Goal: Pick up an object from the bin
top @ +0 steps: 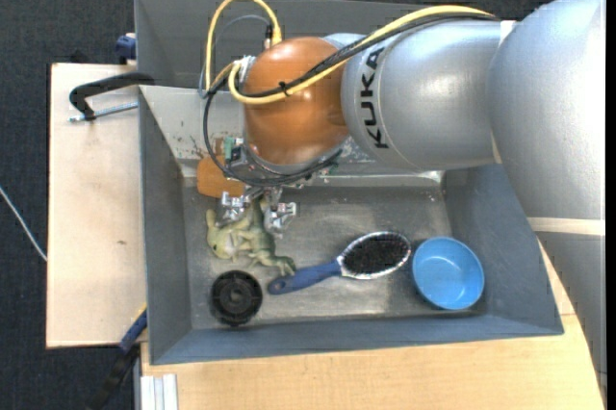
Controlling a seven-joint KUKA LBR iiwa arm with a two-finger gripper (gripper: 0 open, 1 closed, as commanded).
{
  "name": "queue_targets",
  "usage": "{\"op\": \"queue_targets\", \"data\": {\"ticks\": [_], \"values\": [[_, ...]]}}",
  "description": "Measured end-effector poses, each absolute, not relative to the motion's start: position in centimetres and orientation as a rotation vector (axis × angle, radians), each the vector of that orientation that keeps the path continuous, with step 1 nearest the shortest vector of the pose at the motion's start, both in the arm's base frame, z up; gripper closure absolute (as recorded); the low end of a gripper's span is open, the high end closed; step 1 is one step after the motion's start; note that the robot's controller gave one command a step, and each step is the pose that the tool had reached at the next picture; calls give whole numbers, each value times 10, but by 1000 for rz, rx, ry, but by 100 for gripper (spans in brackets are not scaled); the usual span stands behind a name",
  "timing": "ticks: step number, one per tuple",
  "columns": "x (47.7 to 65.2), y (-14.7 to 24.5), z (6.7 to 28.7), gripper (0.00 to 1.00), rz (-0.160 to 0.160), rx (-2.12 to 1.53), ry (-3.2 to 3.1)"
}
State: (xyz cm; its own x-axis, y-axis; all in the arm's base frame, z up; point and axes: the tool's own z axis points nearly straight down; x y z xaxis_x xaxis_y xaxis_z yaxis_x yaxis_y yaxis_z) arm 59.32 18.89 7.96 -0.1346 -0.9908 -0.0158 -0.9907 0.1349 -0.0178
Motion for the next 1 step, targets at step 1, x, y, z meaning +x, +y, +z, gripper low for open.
{"op": "queue_targets", "data": {"ticks": [1], "values": [[596,191,153,100,-6,-2053,2358]]}}
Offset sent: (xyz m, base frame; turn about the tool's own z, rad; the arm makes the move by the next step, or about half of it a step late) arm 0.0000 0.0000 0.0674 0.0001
